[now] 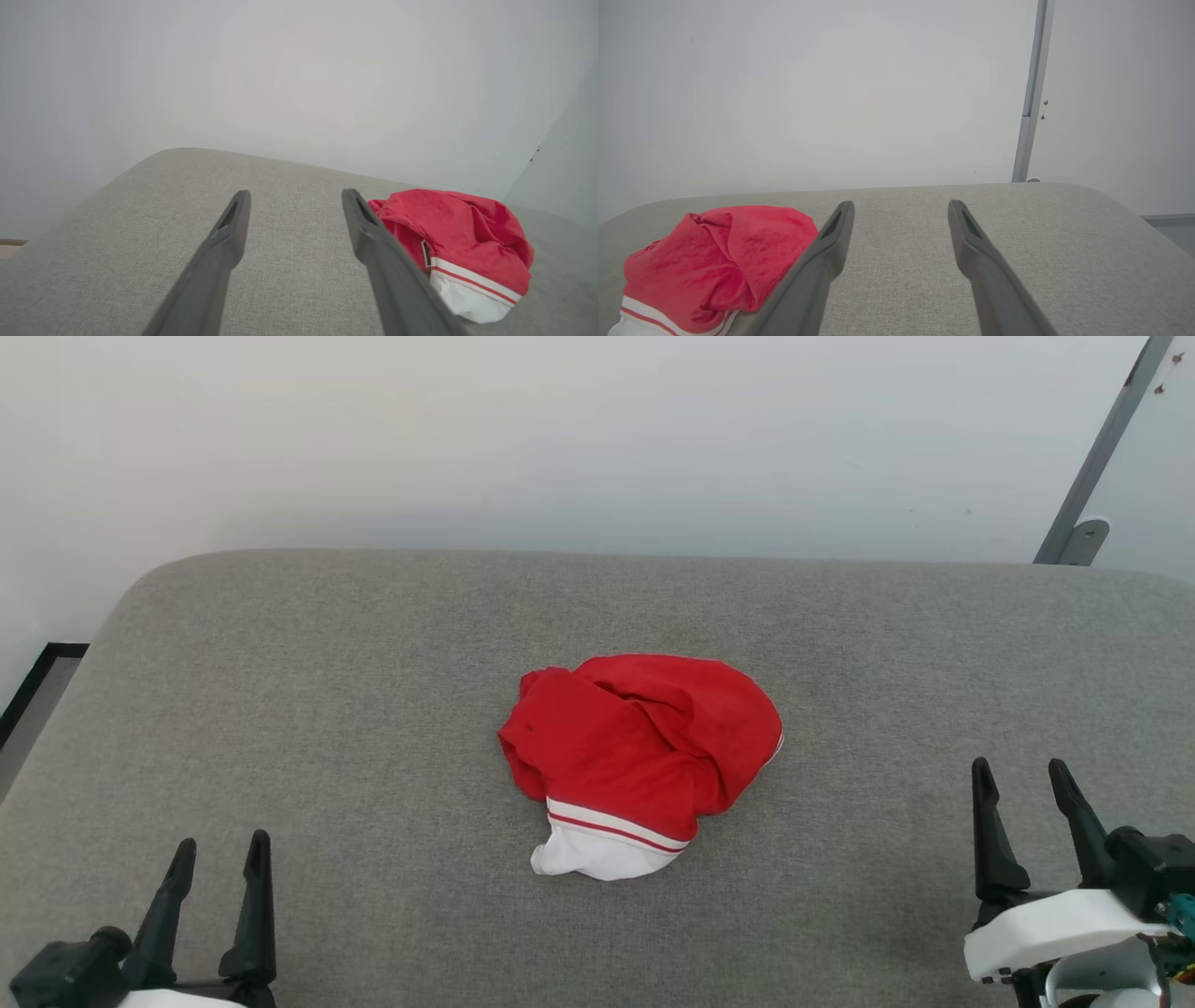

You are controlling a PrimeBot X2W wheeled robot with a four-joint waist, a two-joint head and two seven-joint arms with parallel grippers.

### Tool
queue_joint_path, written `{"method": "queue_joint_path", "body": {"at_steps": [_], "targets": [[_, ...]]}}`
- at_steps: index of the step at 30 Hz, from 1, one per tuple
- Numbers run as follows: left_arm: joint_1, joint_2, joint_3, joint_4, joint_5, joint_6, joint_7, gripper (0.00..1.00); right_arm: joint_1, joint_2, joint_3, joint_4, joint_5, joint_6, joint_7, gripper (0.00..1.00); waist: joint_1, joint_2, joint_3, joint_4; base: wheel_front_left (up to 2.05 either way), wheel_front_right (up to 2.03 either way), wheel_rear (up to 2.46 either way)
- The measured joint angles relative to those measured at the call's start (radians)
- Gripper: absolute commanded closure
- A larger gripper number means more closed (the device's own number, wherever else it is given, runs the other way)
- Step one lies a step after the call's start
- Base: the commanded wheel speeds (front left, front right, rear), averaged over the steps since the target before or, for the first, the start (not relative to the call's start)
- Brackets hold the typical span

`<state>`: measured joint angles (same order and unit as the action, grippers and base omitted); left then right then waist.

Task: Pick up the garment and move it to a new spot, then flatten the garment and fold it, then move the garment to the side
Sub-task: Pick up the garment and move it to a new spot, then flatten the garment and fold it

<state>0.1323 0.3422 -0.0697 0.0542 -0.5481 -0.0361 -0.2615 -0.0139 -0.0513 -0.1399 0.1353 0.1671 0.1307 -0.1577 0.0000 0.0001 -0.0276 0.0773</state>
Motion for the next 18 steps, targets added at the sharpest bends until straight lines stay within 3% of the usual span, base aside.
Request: {"method": "queue_joint_path", "body": {"at_steps": [10,18], "targets": [[0.007,-0.081,0.056,0.01,0.074,-0.057,0.0,0.0,0.004,0.0,-0.001,0.006,0.007,0.0,-0.001,0.0,0.0,0.0,0.001,0.002,0.0,0.0,0.0],[0.003,-0.1,0.064,0.03,0.103,-0.081,0.0,0.0,0.019,0.0,0.007,0.004,0.007,0.0,-0.001,0.0,0.0,0.0,0.001,-0.001,0.0,0.0,0.0]]}}
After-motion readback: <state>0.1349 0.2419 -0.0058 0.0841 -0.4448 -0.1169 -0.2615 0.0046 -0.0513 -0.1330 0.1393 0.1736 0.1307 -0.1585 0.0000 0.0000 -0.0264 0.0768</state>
